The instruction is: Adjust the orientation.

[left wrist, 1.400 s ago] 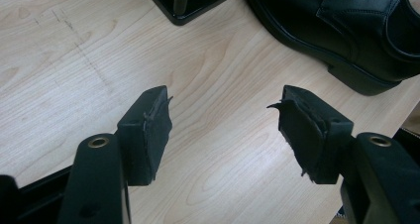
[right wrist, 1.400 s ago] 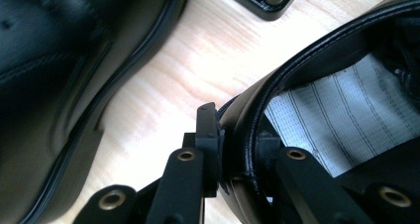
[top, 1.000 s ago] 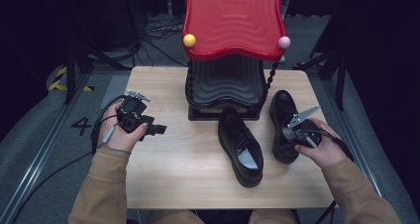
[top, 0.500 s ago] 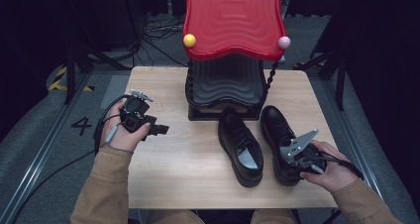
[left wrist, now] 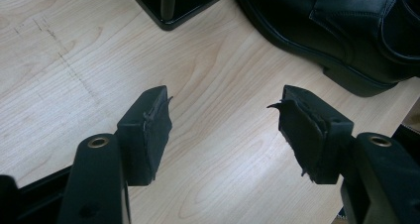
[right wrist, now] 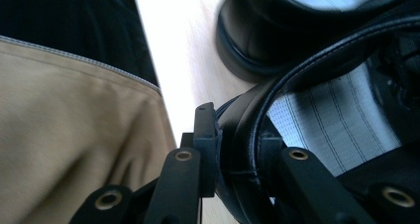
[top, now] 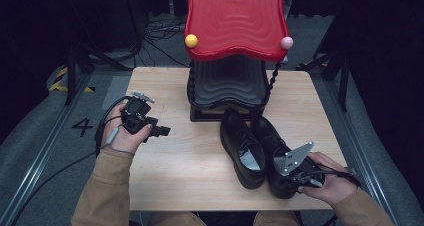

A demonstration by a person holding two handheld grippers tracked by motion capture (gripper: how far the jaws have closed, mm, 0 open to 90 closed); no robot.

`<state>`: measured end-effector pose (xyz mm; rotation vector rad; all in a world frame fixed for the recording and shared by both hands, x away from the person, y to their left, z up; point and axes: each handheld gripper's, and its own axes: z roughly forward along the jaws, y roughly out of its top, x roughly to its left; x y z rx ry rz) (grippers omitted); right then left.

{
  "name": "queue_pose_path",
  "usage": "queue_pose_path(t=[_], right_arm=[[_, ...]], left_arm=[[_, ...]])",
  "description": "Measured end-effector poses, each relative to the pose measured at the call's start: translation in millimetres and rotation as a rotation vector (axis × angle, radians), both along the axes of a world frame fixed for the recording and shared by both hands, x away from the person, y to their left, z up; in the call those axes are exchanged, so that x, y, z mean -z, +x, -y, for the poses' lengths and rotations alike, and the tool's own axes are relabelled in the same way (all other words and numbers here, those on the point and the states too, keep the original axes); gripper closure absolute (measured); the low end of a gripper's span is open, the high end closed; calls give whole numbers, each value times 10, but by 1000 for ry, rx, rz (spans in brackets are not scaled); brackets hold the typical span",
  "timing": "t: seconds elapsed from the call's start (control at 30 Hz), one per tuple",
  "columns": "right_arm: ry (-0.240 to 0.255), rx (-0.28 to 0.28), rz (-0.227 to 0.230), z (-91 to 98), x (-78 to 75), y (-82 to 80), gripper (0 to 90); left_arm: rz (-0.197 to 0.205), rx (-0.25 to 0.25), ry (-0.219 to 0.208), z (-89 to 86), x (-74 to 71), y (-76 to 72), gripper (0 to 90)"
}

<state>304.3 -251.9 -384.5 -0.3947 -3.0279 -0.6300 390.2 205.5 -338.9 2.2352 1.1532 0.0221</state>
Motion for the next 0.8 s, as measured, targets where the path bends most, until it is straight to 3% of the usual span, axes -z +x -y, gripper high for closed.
queue_pose_path(t=[0.13, 0.37, 0.53, 0.73, 0.8], right_arm=[[-17, -3, 19, -94, 35, 44, 780], [12, -42, -11, -168, 35, 65, 775], [4, -25, -19, -169, 80, 130, 776], [-5, -42, 21, -211, 74, 82, 770], [12, -54, 13, -238, 57, 65, 768]], left_arm=[[1, 0, -4, -2, 0, -7, 377], [-5, -5, -2, -10, 27, 9, 376], [-5, -4, -2, -21, 27, 1, 377], [-11, -5, 0, -15, 38, 7, 376], [-11, -1, 2, -7, 41, 13, 376]])
